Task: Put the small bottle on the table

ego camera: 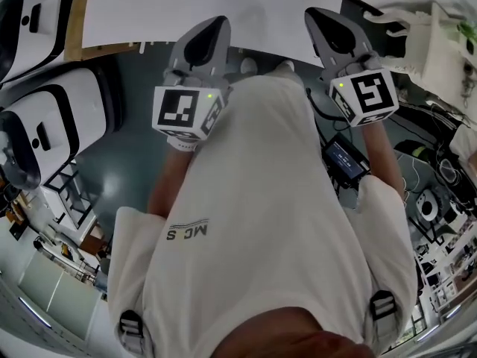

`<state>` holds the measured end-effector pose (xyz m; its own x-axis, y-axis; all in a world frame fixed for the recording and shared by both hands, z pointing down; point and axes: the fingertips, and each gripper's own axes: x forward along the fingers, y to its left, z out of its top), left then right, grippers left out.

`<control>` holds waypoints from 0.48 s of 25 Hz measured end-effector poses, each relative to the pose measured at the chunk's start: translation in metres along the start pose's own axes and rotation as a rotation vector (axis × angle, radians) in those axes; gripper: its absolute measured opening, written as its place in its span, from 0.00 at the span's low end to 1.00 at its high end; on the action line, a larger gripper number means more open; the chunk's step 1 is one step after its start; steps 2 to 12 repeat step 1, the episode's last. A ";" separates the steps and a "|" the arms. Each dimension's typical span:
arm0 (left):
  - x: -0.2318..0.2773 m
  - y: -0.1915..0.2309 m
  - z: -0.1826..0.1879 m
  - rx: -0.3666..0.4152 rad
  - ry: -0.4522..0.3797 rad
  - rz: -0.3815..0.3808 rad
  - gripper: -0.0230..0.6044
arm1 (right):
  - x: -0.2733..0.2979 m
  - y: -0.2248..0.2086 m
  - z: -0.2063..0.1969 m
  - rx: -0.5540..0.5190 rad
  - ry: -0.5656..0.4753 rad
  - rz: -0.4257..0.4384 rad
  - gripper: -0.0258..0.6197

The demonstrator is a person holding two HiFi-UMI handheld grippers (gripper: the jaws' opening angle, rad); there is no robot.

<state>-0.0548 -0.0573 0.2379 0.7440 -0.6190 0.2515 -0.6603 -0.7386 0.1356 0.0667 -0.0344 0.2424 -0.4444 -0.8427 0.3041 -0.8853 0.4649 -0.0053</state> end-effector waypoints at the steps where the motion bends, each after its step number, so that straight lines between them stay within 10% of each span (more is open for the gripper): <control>1: -0.002 -0.002 -0.001 0.000 0.001 0.004 0.04 | 0.003 0.003 -0.005 0.032 -0.002 0.027 0.04; 12: -0.002 -0.002 -0.001 0.000 0.001 0.004 0.04 | 0.003 0.003 -0.005 0.032 -0.002 0.027 0.04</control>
